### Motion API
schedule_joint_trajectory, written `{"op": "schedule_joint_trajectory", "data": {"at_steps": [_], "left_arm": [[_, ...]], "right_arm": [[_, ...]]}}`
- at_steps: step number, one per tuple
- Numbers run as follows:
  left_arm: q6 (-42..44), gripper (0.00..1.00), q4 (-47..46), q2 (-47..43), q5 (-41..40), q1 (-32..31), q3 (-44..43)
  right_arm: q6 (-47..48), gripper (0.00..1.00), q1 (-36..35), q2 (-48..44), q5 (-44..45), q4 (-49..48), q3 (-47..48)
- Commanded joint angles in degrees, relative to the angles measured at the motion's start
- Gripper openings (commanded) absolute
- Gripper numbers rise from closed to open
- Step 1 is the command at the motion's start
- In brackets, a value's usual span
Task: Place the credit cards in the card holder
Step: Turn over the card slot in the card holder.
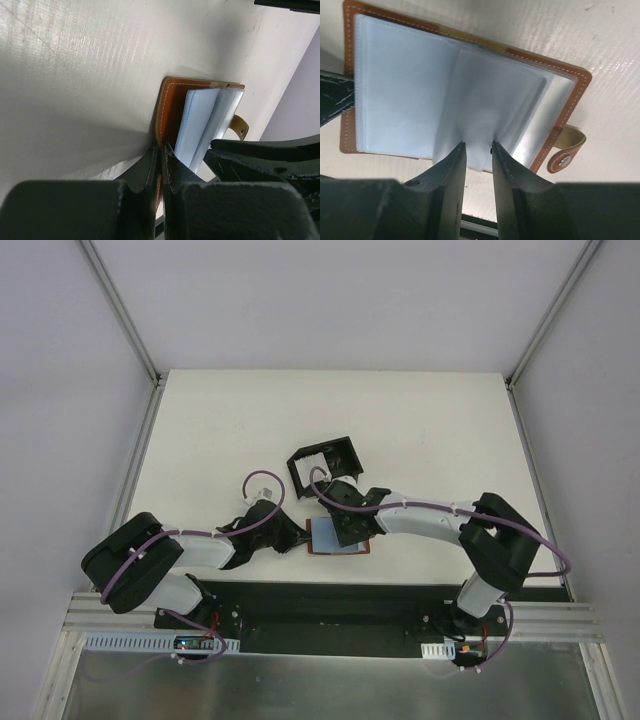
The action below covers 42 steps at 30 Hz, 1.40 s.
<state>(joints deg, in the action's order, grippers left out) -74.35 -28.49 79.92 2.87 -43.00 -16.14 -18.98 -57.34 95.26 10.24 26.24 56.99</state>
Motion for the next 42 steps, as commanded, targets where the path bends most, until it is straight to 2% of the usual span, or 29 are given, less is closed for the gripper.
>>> {"op": "schedule_joint_trajectory", "data": {"at_steps": [1, 8, 15, 24, 33, 38, 42], "left_arm": [[3.6, 0.0, 14.3, 3.1, -1.2, 0.2, 2.9], [3.2, 0.0, 14.0, 2.2, -1.5, 0.2, 3.5], [2.7, 0.0, 12.7, 3.1, -0.9, 0.2, 3.8], [1.1, 0.0, 10.4, 5.2, 0.5, 1.1, 5.2], [0.5, 0.0, 9.1, 6.0, 1.3, 1.5, 5.7], [0.5, 0.0, 9.0, 6.0, 1.3, 1.6, 5.8], [0.8, 0.0, 9.1, 5.5, 1.1, 1.6, 5.9]], "right_arm": [[0.6, 0.31, -0.7, 1.1, -0.9, -0.2, 2.6], [-0.1, 0.36, 1.3, 4.0, -8.5, -6.2, 1.3], [-5.2, 0.4, 7.4, 1.1, -24.7, -28.7, -9.3], [-8.3, 0.41, 8.2, -1.6, -34.6, -41.9, -12.7], [-6.4, 0.42, 7.9, -6.4, -40.9, -41.8, -12.4], [-4.7, 0.45, 8.0, -10.9, -41.2, -37.9, -11.8], [-2.6, 0.45, 8.4, -14.0, -33.3, -30.2, -10.8]]}}
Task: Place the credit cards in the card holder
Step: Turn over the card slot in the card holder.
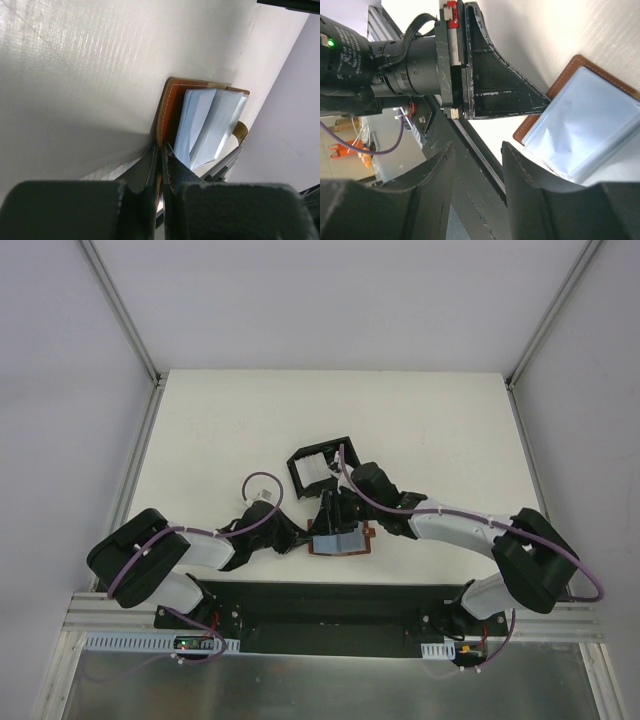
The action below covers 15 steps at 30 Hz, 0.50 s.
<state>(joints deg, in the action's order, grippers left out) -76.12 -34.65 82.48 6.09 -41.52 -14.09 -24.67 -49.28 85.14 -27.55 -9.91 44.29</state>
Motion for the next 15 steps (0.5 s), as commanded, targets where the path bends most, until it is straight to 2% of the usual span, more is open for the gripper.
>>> {"op": "schedule_joint_trajectory", "data": {"at_steps": [1, 6, 12, 15], "left_arm": [[2.5, 0.0, 15.3, 2.7, -2.1, 0.1, 3.9], [4.0, 0.0, 16.0, 1.0, -2.4, 0.1, 3.6], [5.7, 0.0, 16.1, 0.1, -1.9, 0.1, 2.8], [6.2, 0.0, 16.2, -0.3, -1.6, 0.0, 2.7]], "right_arm": [[3.0, 0.45, 0.7, -4.7, 6.0, 6.8, 1.5], [4.0, 0.39, 2.1, -4.2, 10.3, 11.4, 2.0], [3.5, 0.19, 0.5, 5.0, 6.8, 10.5, 4.5], [3.7, 0.19, -1.7, 9.1, 6.1, 10.2, 6.8]]}}
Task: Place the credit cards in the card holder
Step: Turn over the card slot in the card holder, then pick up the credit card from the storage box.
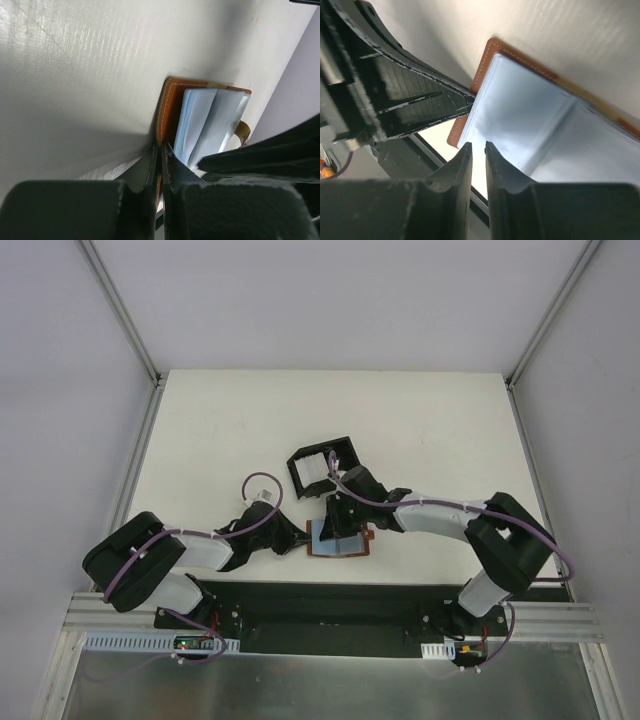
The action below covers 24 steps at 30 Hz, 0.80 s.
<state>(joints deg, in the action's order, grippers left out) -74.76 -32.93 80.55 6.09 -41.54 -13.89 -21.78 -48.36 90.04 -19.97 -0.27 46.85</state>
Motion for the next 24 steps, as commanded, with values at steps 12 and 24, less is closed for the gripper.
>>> {"op": "schedule_joint_trajectory", "data": {"at_steps": [12, 24], "left_arm": [[5.9, 0.0, 17.3, -0.9, -3.0, 0.1, 2.3], [7.4, 0.0, 20.5, -4.1, -5.1, 0.1, 0.5]], "right_arm": [[7.4, 0.31, 2.1, -6.3, 3.3, 9.3, 10.7], [16.3, 0.66, 12.7, 11.5, 2.3, 22.6, 36.8]]}}
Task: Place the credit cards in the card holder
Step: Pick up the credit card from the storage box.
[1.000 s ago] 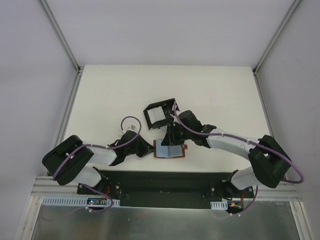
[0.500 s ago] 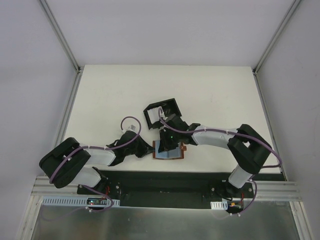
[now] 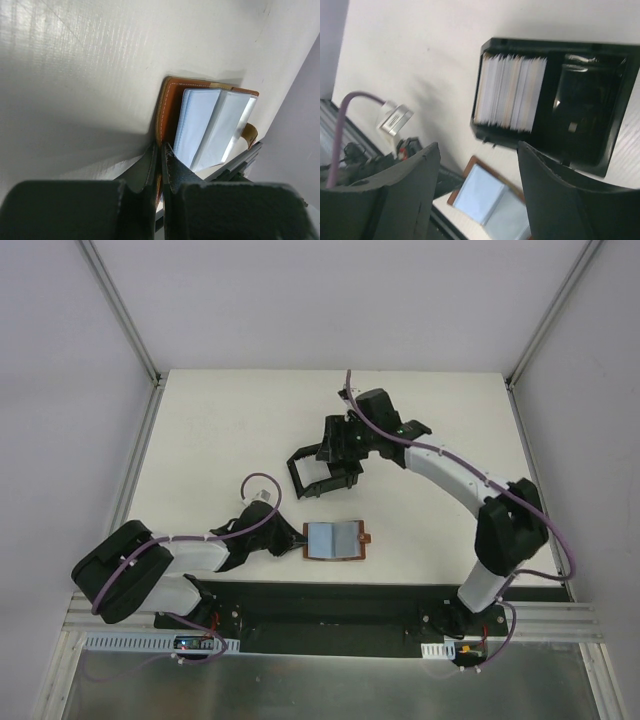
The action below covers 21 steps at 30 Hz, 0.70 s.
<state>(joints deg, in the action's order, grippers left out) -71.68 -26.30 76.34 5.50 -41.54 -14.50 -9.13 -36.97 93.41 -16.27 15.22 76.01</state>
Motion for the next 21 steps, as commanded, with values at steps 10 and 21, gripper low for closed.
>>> {"op": "schedule_joint_trajectory", "data": {"at_steps": [10, 21], "left_arm": [[5.9, 0.0, 16.6, -3.0, -5.1, 0.1, 0.3], [6.4, 0.0, 16.6, -1.1, -5.1, 0.1, -0.6]], "right_arm": [[4.6, 0.72, 4.2, 22.7, -4.5, 9.0, 19.0], [3.3, 0.74, 4.5, 27.2, -11.0, 6.5, 18.8]]}}
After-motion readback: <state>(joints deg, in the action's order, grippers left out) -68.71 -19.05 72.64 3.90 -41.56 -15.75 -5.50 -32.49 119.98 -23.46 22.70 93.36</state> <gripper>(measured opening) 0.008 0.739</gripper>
